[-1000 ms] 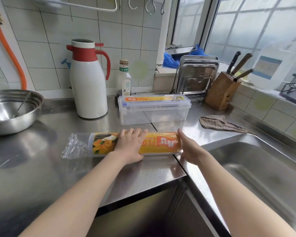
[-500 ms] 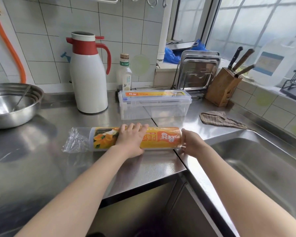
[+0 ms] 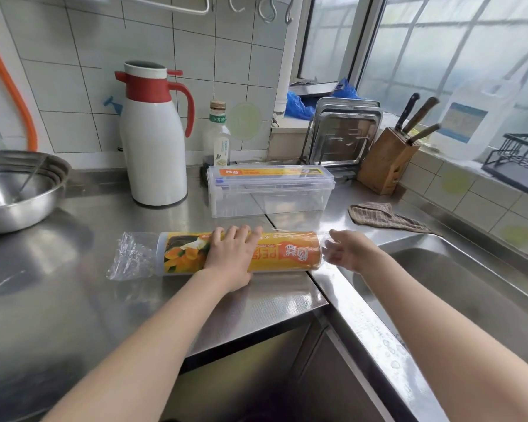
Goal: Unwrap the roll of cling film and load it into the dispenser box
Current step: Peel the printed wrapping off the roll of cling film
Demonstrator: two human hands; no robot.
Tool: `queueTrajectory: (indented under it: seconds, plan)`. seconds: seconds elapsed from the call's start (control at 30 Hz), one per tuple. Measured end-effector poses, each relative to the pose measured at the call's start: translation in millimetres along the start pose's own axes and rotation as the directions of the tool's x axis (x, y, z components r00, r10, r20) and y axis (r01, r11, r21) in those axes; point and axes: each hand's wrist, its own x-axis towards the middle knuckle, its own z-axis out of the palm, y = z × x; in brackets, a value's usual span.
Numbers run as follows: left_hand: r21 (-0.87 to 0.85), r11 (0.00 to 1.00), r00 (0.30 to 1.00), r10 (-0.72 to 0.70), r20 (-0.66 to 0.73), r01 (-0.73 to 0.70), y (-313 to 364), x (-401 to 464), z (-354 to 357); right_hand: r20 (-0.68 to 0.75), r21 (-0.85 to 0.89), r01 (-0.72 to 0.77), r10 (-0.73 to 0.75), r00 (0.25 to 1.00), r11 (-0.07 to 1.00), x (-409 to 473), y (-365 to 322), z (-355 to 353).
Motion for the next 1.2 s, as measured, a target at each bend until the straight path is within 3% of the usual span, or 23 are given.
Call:
queueTrajectory:
  seconds: [0.13, 0.4, 0.5, 0.63, 0.8, 0.97, 1.2]
  plan:
    - [0.001, 1.0, 1.0, 0.029, -0.006, -0.029, -2, -2, 1, 0.05, 0.023, 0.003, -0.004, 0.999, 1.0, 1, 2, -4]
    - [0.002, 0.999, 0.999, 0.035, -0.011, -0.035, 0, -4, 1, 0.014, 0.021, 0.019, -0.019, 1.0, 1.0, 3, 2, -22]
    - [0.008, 0.999, 0.999, 0.031, -0.016, -0.031, 2, -9, 3, -0.046, -0.104, -0.002, -0.003, 0.999, 0.995, 4, 3, -40]
    - [-0.033, 0.999, 1.0, 0.022, -0.001, -0.022, 2, -11, 2, 0.065, -0.101, -0.03, 0.036, 0.997, 0.994, 0, 5, -54]
    - [-0.192, 0.981, 1.0, -0.017, 0.013, 0.019, 2, -11, -4, 0.231, -0.323, -0.026, 0.106, 0.967, 0.946, -7, 19, -58]
    - [-0.297, 0.952, 0.991, -0.037, 0.13, 0.075, -4, -1, -21, 0.254, -0.472, 0.056, 0.075, 0.964, 0.88, -9, 20, -46]
    - [-0.237, 0.963, 0.949, -0.048, 0.313, 0.127, 0, 10, -30, 0.353, -0.417, 0.117, 0.042, 0.935, 0.902, -8, 23, -34]
